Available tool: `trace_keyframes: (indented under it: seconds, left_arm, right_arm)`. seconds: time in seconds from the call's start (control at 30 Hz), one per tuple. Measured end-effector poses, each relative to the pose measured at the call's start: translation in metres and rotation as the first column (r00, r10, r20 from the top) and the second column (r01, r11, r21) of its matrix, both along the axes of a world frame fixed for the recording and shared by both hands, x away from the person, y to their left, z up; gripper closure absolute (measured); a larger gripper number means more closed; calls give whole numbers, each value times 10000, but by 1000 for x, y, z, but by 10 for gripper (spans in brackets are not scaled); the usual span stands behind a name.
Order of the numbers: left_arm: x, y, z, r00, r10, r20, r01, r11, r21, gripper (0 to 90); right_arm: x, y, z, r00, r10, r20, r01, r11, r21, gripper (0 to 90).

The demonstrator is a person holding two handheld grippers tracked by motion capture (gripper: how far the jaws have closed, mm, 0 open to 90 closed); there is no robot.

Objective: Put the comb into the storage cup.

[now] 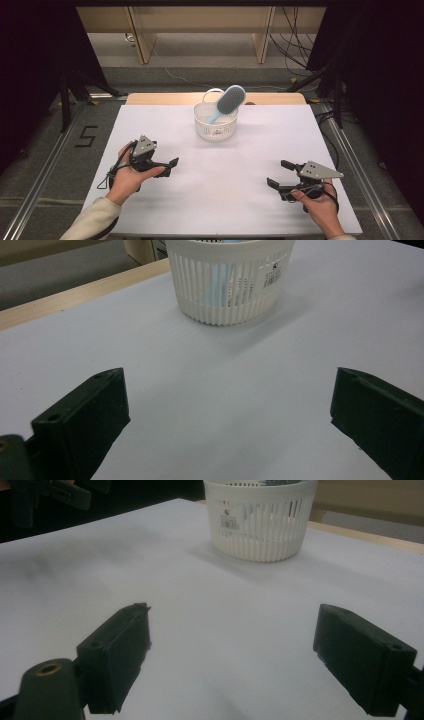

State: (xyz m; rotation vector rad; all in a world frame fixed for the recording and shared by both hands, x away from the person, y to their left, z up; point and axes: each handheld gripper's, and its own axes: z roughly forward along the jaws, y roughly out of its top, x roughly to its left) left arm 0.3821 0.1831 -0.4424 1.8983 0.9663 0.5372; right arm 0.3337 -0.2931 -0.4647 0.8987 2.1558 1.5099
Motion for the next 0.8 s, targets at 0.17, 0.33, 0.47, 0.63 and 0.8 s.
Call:
trace_keyframes:
  seconds: [0.17,0.33,0.47,0.63,0.8]
  left_arm:
    - [-5,4,-3,10000,2,59,-3,10000,43,17]
    - [-10,6,-7,10000,30,49,-30,10000,54,18]
    - [-13,6,-11,9999,48,127,-50,9998,170,18]
    - [-18,9,-14,9998,84,167,-89,9995,299,20]
    - [-23,14,-19,9998,117,140,-122,9991,410,21]
  right_arm:
    - [0,0,0,10000,-18,5,18,10000,-16,158]
    - [0,0,0,10000,-37,11,37,10000,-38,158]
    - [0,0,0,10000,-44,20,44,10000,-18,158]
    - [0,0,0,10000,-47,23,47,10000,-22,158]
    - [0,0,0,10000,-43,16,43,10000,-40,158]
